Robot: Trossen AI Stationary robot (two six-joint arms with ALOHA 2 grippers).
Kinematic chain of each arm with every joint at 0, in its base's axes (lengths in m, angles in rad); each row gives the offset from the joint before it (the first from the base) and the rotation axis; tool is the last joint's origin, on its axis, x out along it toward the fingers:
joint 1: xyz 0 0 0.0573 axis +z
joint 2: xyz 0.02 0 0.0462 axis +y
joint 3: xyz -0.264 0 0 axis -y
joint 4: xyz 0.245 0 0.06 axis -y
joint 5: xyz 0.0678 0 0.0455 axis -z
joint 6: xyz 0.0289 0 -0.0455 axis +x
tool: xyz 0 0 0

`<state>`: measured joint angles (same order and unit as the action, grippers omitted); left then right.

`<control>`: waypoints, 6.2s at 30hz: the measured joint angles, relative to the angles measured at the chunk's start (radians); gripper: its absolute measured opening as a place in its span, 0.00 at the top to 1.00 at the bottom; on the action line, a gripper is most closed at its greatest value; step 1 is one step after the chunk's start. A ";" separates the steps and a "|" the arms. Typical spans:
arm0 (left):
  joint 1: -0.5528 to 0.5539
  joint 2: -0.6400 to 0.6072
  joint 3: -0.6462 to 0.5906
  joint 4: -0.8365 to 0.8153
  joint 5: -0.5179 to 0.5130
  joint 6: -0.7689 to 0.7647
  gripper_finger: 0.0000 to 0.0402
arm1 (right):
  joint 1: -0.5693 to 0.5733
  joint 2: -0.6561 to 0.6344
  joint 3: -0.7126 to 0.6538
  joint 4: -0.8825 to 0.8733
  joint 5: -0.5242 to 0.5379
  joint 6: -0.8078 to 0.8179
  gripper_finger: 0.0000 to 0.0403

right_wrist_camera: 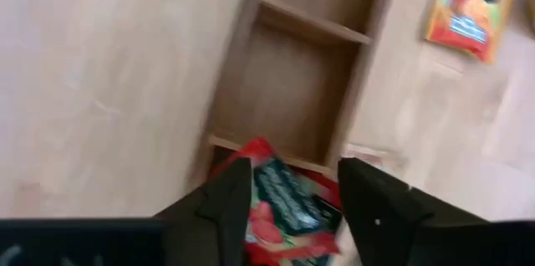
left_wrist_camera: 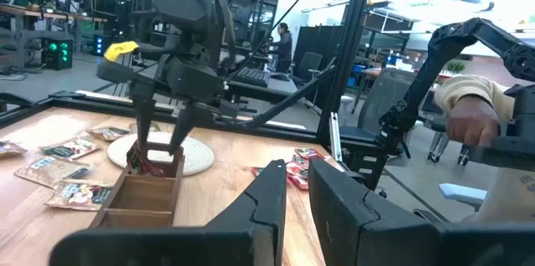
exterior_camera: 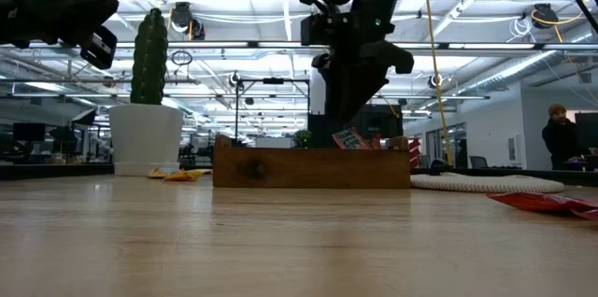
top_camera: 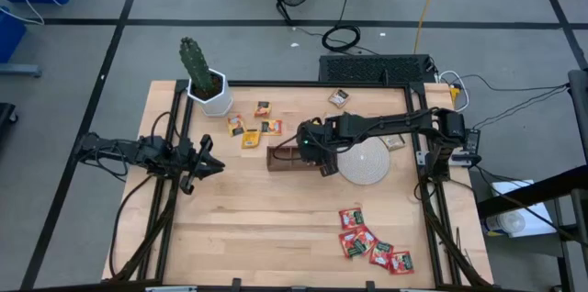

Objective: Pick & Place Tea
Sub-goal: Put the red tea bag into the right section of the wooden organizer

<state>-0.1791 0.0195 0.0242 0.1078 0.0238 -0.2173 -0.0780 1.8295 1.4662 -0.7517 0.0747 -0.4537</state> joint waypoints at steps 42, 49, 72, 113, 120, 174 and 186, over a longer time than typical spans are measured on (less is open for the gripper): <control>0.000 0.000 0.000 0.000 0.000 0.000 0.86 | -0.004 0.006 -0.068 0.060 0.002 -0.043 0.62; 0.000 0.000 0.000 0.000 0.000 0.000 0.86 | -0.010 0.006 -0.071 0.055 0.001 -0.033 0.62; 0.000 0.000 0.000 0.000 0.000 0.000 0.86 | -0.009 0.006 -0.121 0.085 0.007 -0.047 0.74; 0.000 0.000 0.000 0.000 0.000 0.000 0.86 | 0.184 -0.071 -0.189 0.182 0.505 0.527 1.00; 0.000 0.000 0.000 0.000 0.000 0.000 0.86 | 0.229 -0.074 -0.266 0.258 0.639 0.629 1.00; 0.000 0.000 0.000 0.000 0.000 0.000 0.86 | 0.208 -0.074 -0.368 0.505 0.630 0.621 0.86; 0.000 0.000 0.000 0.000 0.000 0.000 0.86 | 0.252 -0.130 -0.368 0.546 0.765 0.468 0.73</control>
<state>-0.1791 0.0196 0.0242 0.1075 0.0238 -0.2173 0.1738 1.6995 1.0986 -0.2056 0.8395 0.0141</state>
